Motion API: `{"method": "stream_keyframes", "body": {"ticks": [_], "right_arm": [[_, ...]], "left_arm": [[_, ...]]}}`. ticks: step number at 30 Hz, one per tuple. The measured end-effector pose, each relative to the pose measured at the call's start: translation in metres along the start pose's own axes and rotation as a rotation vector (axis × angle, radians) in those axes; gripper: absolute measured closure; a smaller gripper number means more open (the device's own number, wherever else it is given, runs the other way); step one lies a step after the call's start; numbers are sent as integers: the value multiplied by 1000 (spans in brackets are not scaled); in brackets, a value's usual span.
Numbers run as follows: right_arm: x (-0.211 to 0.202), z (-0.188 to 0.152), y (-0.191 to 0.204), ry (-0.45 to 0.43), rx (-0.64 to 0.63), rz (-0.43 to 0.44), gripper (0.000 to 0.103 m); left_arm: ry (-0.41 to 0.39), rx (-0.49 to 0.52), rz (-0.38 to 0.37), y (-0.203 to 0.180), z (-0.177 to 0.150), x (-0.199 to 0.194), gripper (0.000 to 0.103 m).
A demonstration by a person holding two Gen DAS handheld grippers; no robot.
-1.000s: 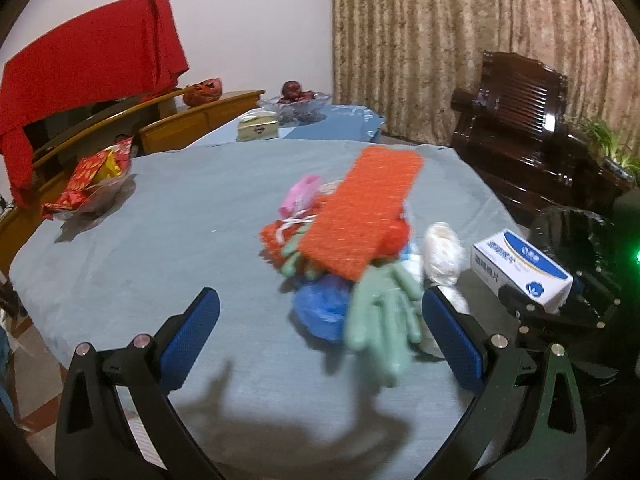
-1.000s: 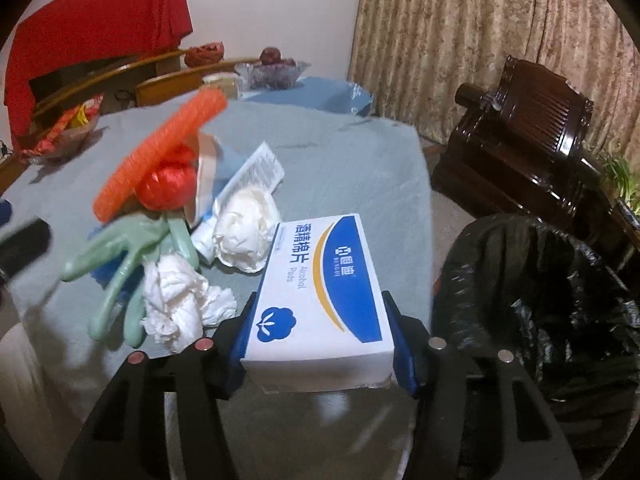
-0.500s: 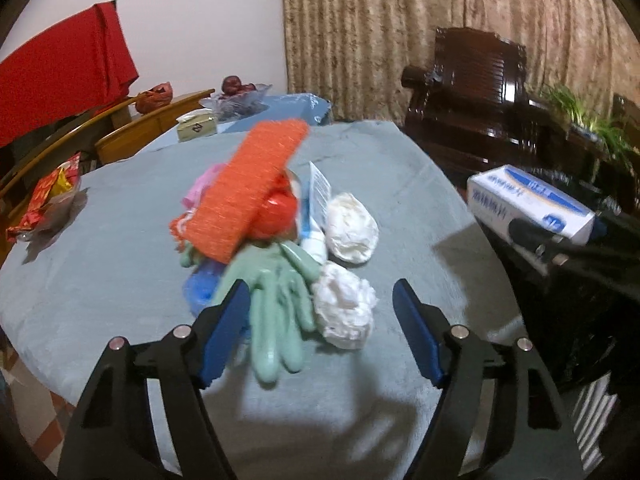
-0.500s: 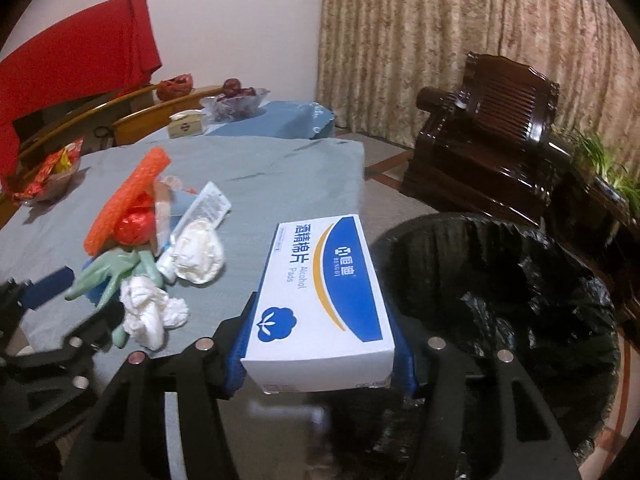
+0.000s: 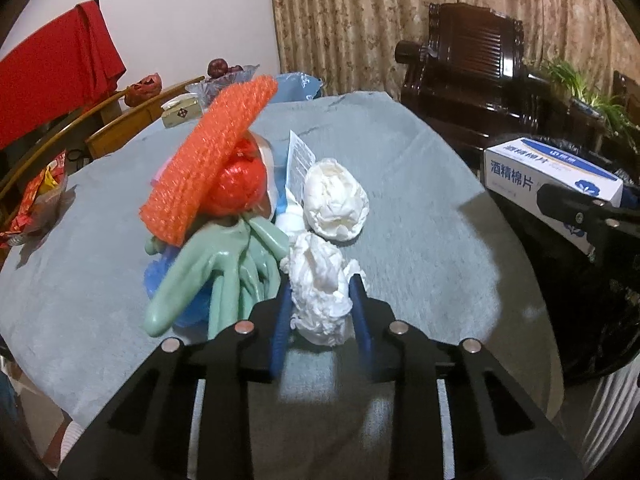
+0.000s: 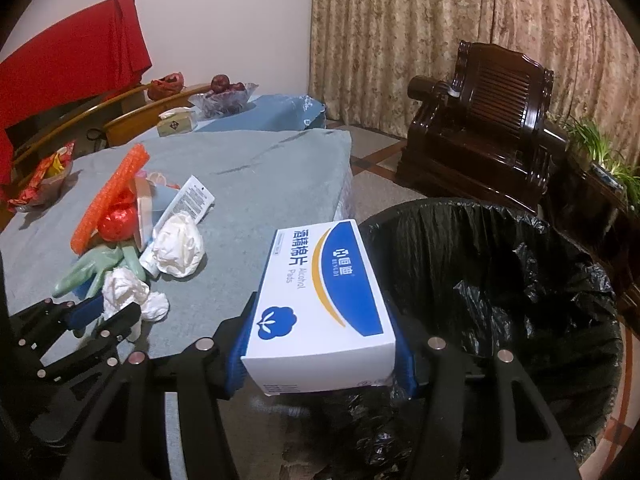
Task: Collect trash
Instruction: 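Carry the box toward the bin with the right tool while the left grasps a crumpled white tissue, then open both tools over the black trash bin, dropping box and tissue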
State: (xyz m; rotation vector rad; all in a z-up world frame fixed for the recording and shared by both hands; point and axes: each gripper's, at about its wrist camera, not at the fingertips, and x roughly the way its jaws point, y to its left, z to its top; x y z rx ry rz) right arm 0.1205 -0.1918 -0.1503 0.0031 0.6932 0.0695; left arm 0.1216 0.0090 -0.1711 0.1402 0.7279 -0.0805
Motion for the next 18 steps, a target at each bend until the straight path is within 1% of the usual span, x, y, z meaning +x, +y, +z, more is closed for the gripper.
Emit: {"method": "stream_keyframes", "body": {"ticks": [5,9,12,14,18], "right_arm": [[-15,9,-5,-39,18,0,46],[-29,18,-20,-66,48,-16,46],[-41,22,-38,-85,71,-47,46],[-47,24,-53,-100,85,-83,46],[-56,25,-84,-112,118,-151,46]], "left_arm": [[-43,-20,-19,2,14,-21,76],[-87,-15,-66,-9,29,-38,76],[-120,5,-106,-24,43,-45,76],[-137,15,-134,-35,51,-48,76],[-164,36,-209,-67,73,-45,76]]}}
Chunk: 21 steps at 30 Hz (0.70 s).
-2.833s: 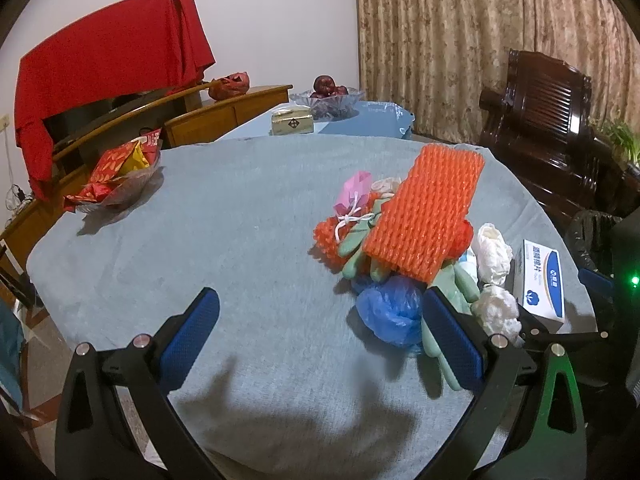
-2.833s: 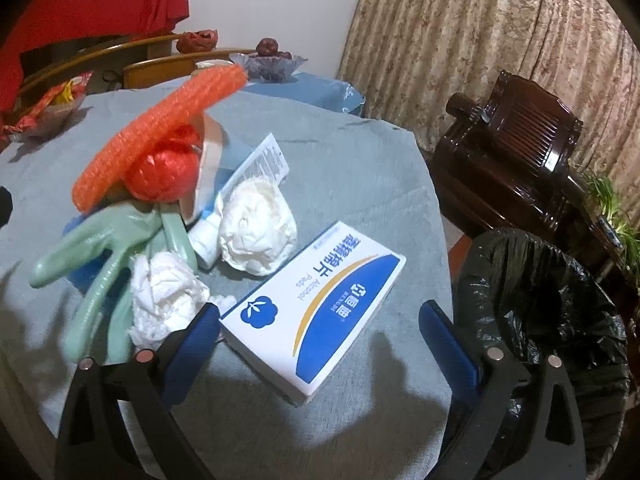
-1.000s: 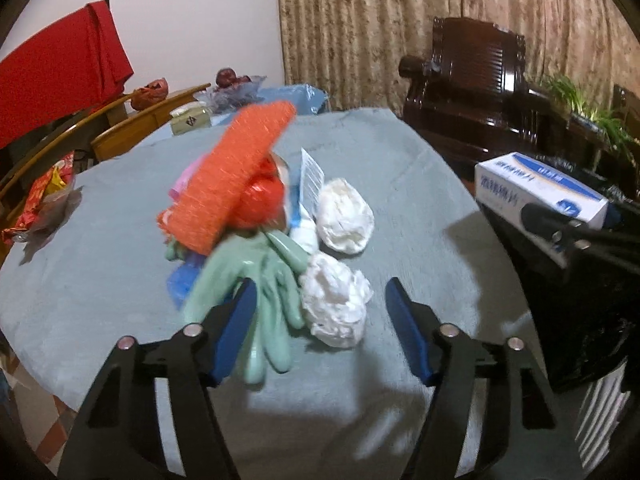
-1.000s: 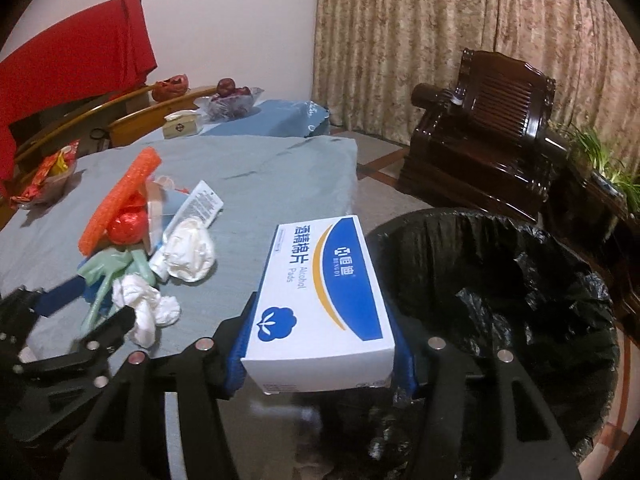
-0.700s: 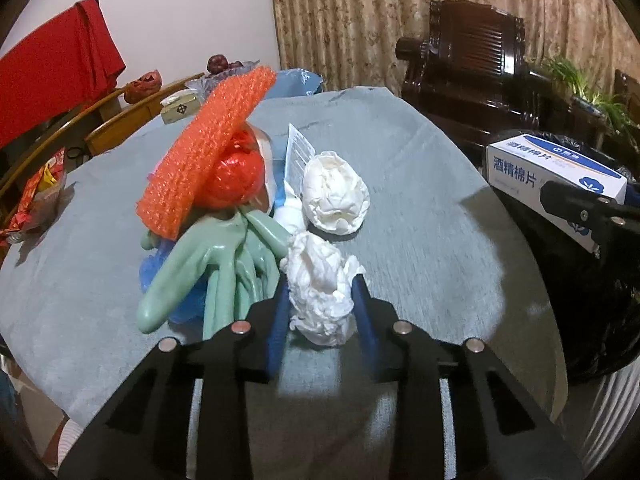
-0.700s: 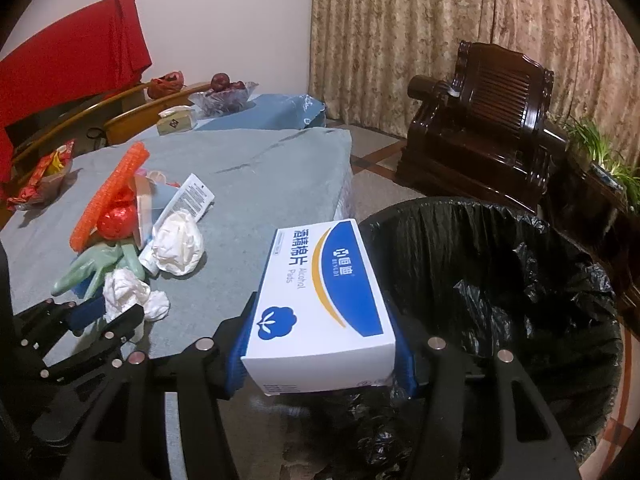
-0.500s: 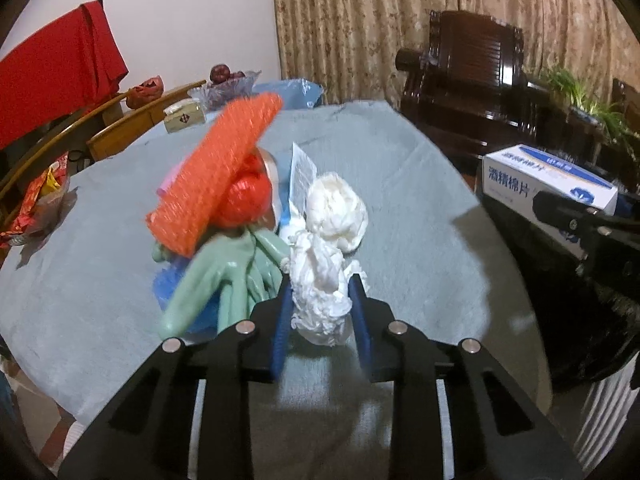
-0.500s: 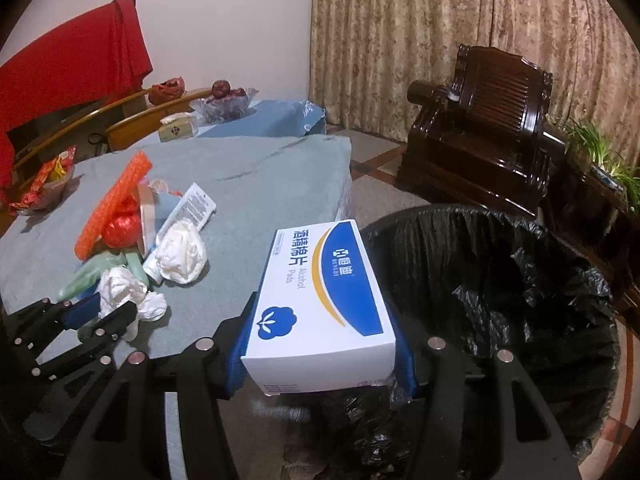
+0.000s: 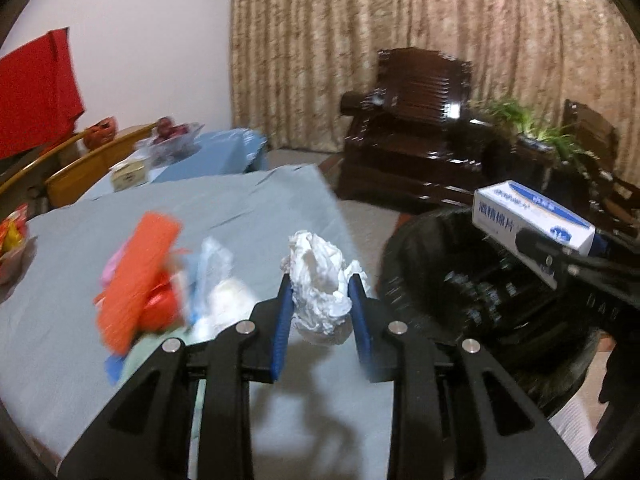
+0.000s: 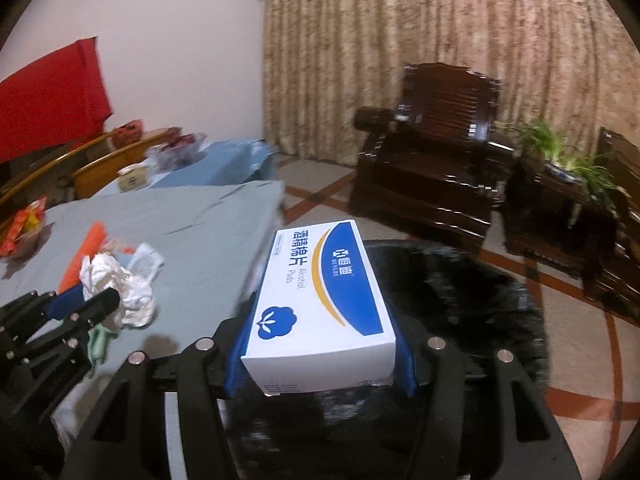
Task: Collect trash
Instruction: 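Open both tools over the black trash bin, dropping box and tissue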
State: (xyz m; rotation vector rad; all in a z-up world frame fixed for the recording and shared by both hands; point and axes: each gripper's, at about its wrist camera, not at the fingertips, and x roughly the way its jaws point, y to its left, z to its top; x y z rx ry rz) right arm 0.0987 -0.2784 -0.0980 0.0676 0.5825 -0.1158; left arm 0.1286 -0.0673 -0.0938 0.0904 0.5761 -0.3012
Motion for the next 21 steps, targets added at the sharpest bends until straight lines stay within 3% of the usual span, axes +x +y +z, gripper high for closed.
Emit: {"method": "stream_keyframes", "body": {"ticks": [5,10,12,14,21], "right_arm": [[3,-1,-36,8,24,-76,46],[12,-6,-63,28,45,-132,46],[16,-9,-74,44,56,-154,44],[17,-12,-80,46,65,-176,34],[5,-12,-78,10,67,-191,6]], "left_arm": [[-23,48,-91,-46,20,19,76],[5,70,-170,-81,29,41,74],[21,77,-209,-90,31,48,66],[22,84,-226,-95,31,51,44],[5,83,-186,-77,27,43,23]]}}
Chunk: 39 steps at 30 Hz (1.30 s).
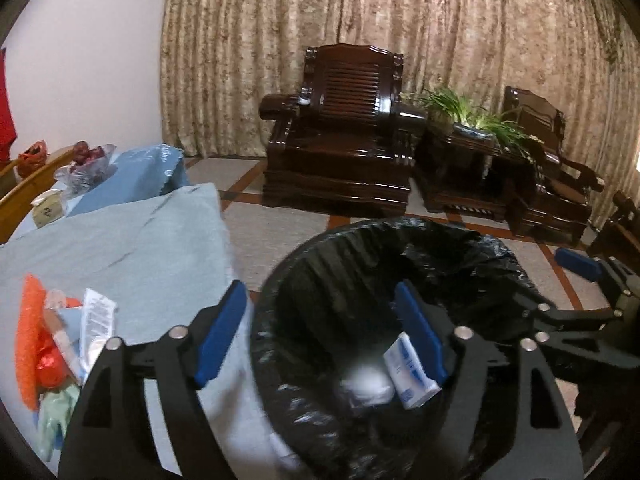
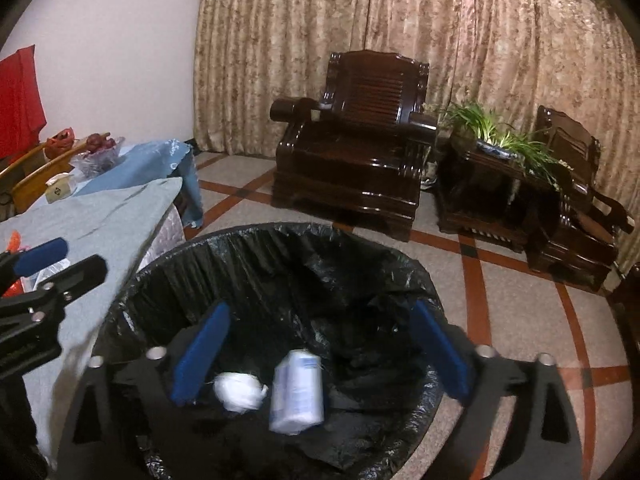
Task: Collect trash
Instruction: 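Open both tools over the black trash bin, dropping box and tissue, then grasp the orange mesh net with the left tool while the right grasps a white tissue ball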
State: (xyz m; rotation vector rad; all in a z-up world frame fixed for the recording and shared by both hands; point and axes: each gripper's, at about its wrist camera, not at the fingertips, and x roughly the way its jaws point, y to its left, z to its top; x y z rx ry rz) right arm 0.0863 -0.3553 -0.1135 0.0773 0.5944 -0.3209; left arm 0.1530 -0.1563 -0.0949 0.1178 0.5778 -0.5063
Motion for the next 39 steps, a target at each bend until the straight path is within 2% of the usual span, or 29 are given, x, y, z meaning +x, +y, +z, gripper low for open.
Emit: {"method": "stream_keyframes", "body": {"ticks": [2,4,14,20,25,28,39], "right_arm": [[-3,1,2,-7,-1,19,6],[-6,4,13,-11,0,52,6],[-14,15,102,-36,-94,241,6],[-12,13,155,-39,-153,323,6],[-2,14,196,-33,-190,363,6],[7,11,216,-15,-208,387,6],[52,-15,275,115,-277,466,21]], "left_arm": [[-7,-7,31,11,-2,-8,15],[-15,-23,67,27,-4,-21,13],[-47,-102,291,112,-17,-79,12],[-17,-160,406,169,-30,-91,12],[16,-167,449,197,-41,-89,13],[42,-172,456,208,-48,-82,20],[107,-222,432,236,-73,-66,23]]}}
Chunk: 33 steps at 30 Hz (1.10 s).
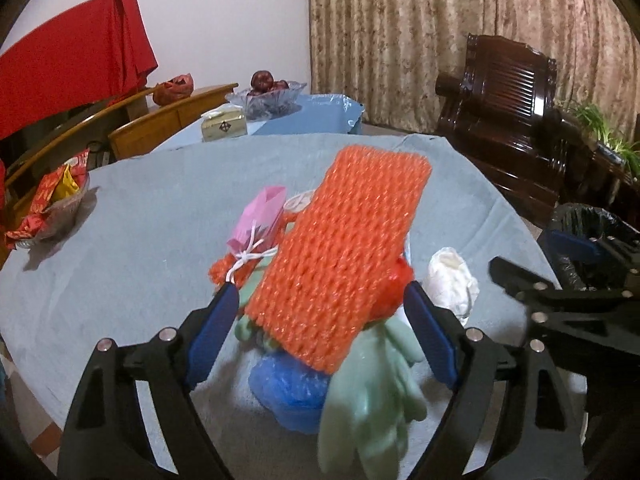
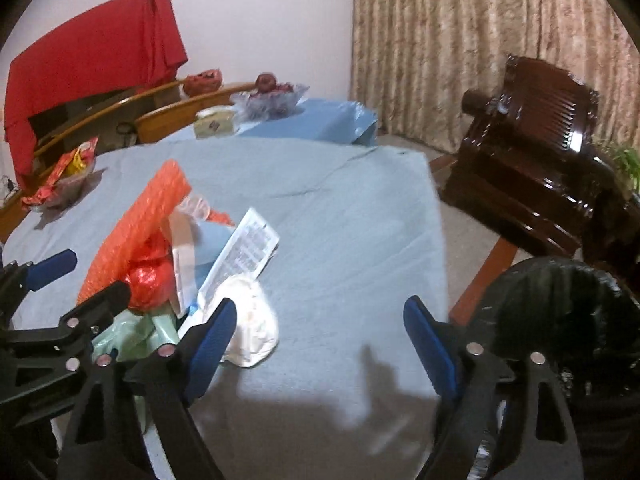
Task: Collect trash
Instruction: 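Grasp the orange mesh net with the left tool while the right grasps a white tissue ball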
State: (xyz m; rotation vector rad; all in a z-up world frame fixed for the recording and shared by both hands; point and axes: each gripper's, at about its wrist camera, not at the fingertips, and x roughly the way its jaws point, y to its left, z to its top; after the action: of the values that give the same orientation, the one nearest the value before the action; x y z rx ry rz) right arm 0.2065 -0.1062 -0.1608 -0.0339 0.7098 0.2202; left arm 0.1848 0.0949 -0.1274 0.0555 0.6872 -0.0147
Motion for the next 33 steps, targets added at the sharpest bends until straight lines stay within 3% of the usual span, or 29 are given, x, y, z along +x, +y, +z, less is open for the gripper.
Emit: {"method": "stream_keyframes", "body": {"ticks": [11,15,25,33], "right_arm": [[23,-2,20,42,-49,55,24],[25,-1,15,58,-24,112,41],[18,3,23,57,-48,146,41],[35,-7,27,112,-63,121,30]], "left_arm": [[21,-24,-19,10,-8,9,26],[22,-27,-20,17,-12,9,26],[11,-52,1,33,-15,5,26],[12,-70,18,46,-18,3,30]]}}
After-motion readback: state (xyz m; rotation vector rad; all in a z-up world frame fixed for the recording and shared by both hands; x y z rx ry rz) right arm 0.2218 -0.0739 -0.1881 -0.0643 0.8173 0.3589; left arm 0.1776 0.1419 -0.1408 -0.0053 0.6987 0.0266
